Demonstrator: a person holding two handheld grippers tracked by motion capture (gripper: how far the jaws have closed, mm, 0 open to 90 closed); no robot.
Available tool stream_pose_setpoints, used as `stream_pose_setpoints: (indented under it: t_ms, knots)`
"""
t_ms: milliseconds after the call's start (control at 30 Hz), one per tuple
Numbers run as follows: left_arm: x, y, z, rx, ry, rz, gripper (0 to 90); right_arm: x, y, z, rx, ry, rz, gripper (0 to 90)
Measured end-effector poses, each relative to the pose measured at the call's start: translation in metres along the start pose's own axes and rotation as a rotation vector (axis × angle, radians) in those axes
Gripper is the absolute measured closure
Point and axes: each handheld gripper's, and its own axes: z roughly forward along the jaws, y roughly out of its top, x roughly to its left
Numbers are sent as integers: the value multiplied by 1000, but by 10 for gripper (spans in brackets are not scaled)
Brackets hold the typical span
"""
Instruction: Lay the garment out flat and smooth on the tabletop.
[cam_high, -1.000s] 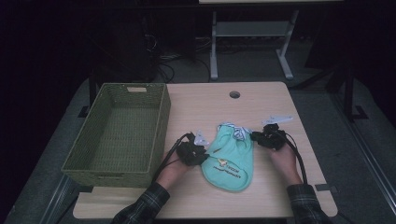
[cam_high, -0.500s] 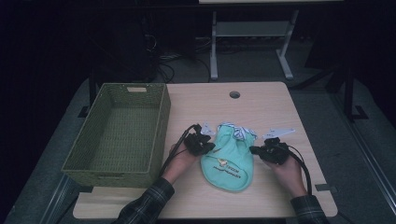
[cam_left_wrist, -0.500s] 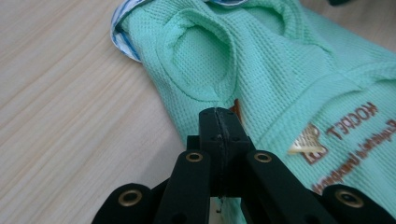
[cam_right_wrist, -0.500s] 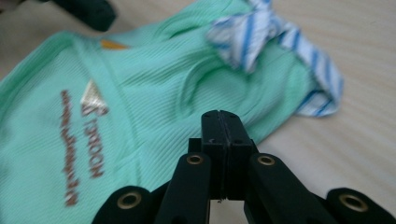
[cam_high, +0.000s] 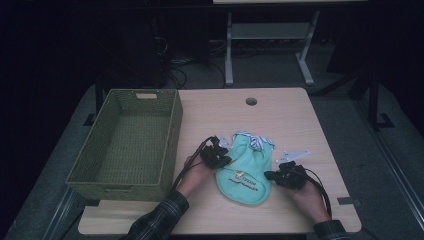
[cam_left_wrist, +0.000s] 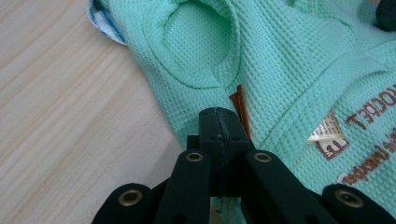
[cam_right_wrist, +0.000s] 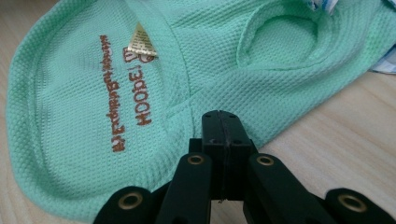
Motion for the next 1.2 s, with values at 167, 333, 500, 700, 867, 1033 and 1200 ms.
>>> stream_pose_setpoints:
  t_ms: [167,333,500,700,867,1033,1200]
  knots:
    - [-7,-2,-2,8,-14,12,894,-3,0,-1,3,-18,-7,897]
    - [-18,-3,-5,15,-42,27,894,-8,-1,-3,3,-35,1,897]
    - [-30,-6,-8,19,-82,39,894,-15,-1,-6,4,-55,10,897]
    - [-48,-7,-8,16,-157,42,894,-24,-2,-9,12,-83,12,897]
    - [-59,-6,-7,10,-199,54,894,-28,-3,-10,7,-94,16,897]
    - [-59,-3,-11,-4,-195,61,872,-31,-3,-11,8,-98,19,898]
    - [-40,3,-22,-47,-146,31,812,-30,-3,-11,10,-103,13,898]
